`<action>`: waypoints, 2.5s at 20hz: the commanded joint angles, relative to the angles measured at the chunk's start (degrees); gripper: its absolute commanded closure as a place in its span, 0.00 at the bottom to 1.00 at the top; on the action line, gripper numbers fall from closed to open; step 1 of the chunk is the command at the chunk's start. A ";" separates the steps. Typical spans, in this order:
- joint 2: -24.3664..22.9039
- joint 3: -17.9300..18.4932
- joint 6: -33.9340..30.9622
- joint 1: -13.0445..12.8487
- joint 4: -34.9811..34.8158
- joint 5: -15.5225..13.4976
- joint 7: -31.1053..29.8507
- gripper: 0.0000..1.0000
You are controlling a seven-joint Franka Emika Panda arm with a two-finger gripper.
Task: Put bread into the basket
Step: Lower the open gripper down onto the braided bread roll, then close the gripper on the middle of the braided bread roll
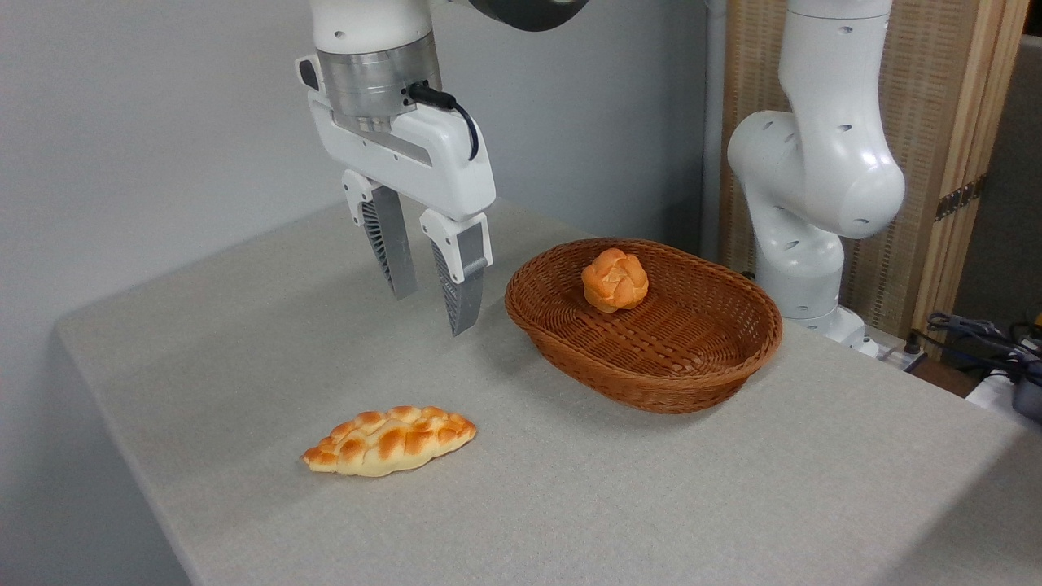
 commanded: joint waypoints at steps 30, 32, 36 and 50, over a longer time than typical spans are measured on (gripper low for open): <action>7.79 -1.39 24.82 -2.16 -13.00 0.65 18.44 0.00; 8.58 -1.30 25.61 -2.07 -13.09 0.65 18.44 0.00; 9.73 -1.39 26.32 -2.07 -13.01 0.74 18.44 0.00; 10.61 -1.91 25.88 -2.69 -13.00 0.39 18.44 0.62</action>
